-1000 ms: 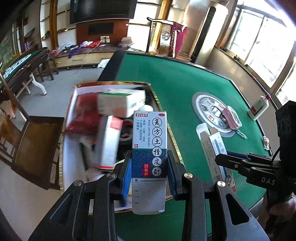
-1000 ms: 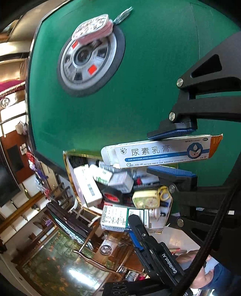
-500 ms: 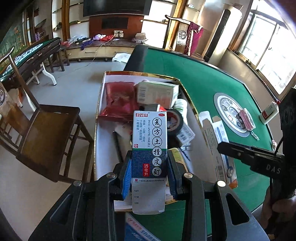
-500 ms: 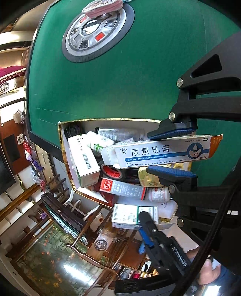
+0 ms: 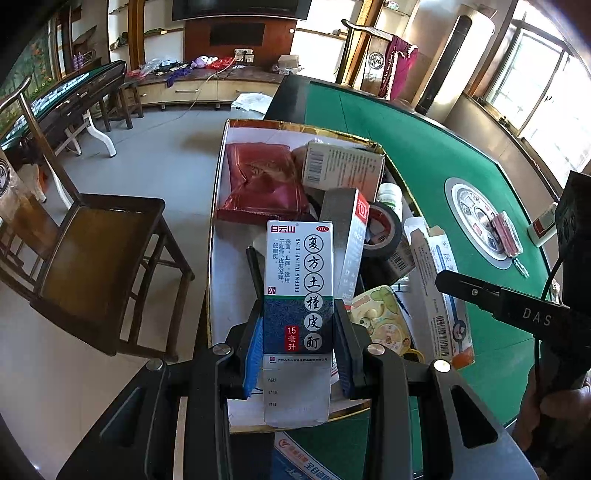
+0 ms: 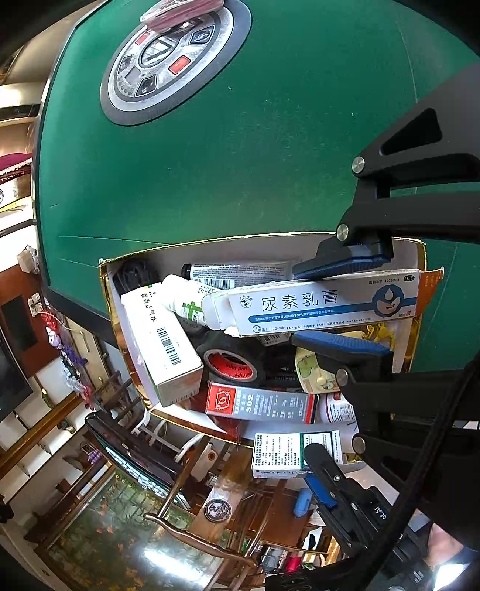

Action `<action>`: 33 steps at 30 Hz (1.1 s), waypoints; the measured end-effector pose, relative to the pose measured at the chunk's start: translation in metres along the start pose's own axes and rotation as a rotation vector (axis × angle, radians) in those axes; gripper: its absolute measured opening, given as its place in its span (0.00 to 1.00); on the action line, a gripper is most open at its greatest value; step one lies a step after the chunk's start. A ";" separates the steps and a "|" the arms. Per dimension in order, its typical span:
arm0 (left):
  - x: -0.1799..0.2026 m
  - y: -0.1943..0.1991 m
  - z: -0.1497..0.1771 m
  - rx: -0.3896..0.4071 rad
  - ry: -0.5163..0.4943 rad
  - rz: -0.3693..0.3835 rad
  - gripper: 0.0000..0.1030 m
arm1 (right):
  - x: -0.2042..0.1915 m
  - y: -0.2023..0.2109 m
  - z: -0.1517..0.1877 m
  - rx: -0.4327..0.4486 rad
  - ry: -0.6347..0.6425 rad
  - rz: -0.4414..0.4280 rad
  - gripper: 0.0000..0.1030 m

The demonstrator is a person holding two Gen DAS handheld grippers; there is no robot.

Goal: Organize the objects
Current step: 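Lower both boxes into the tray and open both tools, then move both open tools back to the turntable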

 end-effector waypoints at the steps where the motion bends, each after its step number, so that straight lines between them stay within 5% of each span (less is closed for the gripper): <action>1: 0.000 -0.001 0.001 -0.004 0.000 -0.001 0.28 | 0.000 -0.001 0.000 0.000 0.004 0.005 0.26; 12: -0.001 -0.006 0.001 -0.007 -0.006 -0.018 0.29 | -0.003 -0.006 -0.014 0.029 0.050 0.024 0.30; 19: 0.003 0.009 -0.008 0.018 0.003 -0.019 0.42 | 0.007 0.023 -0.002 0.021 0.056 -0.029 0.30; 24: 0.021 0.025 -0.025 0.064 -0.015 -0.007 0.42 | 0.045 0.068 0.002 0.084 0.018 -0.065 0.37; 33: 0.109 0.030 -0.046 0.052 -0.108 0.124 0.50 | 0.172 0.135 0.006 0.154 -0.158 0.060 0.41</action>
Point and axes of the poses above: each gripper's, at about its wrist camera, not at the fingertips, and y roughly against the way its jaws point, x to its right, z to its underside, the point moved 8 cm from there along -y, roughly the way its jaws point, and after that the axes turned 1 degree about -x, right-handed, at the moved point
